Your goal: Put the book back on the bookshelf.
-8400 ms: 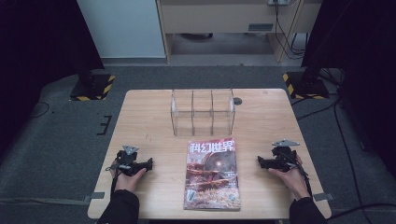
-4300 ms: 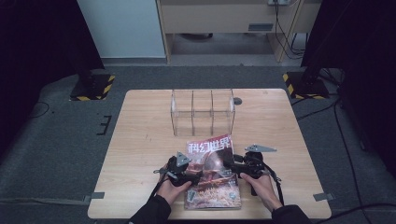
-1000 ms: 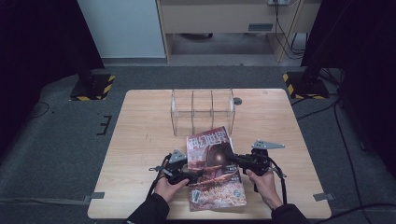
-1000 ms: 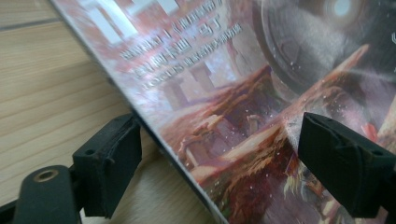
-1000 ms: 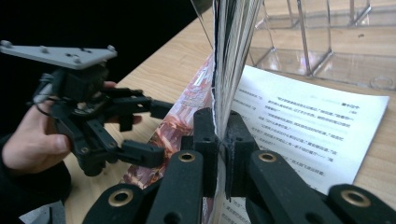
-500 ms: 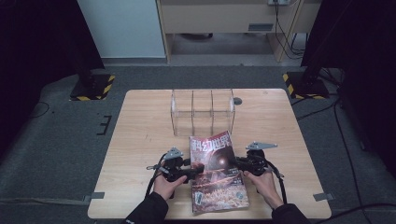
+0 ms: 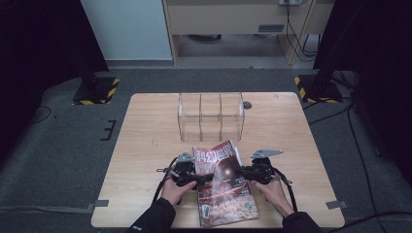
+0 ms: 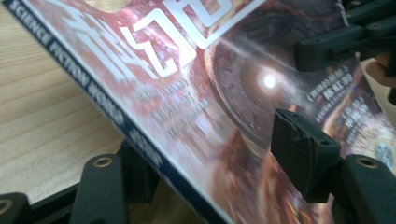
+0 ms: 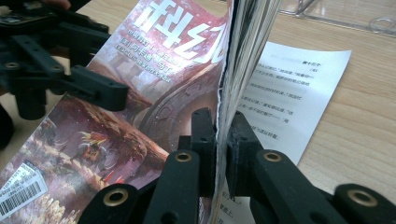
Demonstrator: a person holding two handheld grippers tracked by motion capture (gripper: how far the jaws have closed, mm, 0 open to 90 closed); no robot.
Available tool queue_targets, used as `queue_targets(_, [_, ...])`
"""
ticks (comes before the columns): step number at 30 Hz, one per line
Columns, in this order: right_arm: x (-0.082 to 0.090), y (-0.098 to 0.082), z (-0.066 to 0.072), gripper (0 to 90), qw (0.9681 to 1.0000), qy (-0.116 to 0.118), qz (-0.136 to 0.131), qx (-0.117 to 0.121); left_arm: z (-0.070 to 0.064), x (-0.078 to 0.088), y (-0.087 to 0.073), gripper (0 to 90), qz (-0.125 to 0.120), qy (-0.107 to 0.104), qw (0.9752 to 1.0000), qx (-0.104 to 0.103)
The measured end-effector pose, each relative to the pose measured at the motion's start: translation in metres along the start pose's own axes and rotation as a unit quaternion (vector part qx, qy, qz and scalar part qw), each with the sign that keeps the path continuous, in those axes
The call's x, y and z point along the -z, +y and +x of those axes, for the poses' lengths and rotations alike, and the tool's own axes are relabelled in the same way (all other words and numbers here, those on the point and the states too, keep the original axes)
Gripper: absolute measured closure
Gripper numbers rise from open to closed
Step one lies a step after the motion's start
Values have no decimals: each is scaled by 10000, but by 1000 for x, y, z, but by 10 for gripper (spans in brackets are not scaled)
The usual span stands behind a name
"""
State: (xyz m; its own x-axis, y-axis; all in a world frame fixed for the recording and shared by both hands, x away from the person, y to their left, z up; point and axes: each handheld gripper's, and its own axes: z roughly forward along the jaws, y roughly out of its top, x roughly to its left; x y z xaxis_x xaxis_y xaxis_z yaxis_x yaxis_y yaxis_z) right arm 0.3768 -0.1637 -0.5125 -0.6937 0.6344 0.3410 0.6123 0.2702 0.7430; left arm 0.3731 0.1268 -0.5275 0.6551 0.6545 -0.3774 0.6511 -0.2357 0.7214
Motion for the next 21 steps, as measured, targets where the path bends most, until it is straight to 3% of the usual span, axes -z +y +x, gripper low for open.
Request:
queue_targets(4, [-1, 0, -1, 836, 10000, 41, 36, 22, 4, -1, 4, 413, 43, 48, 9999, 99])
queue_targets(9, [0, 0, -1, 825, 10000, 59, 35, -10, 10, -1, 5, 511, -72, 111, 9995, 287])
queue_targets(11, [0, 0, -2, 800, 10000, 52, 53, -25, 11, 2, 6, 587, -92, 146, 9992, 358])
queue_targets(12, [-1, 0, -3, 738, 10000, 3, 40, -70, 11, 5, 7, 655, -124, 111, 9990, 409])
queue_targets(13, [-1, 0, -3, 738, 10000, 3, 40, -70, 10, 7, 7, 655, -160, 85, 9988, 454])
queue_targets(21, [-3, -2, -6, 493, 9977, -662, 21, -161, 4, 15, 12, 718, -263, -20, 9977, 622])
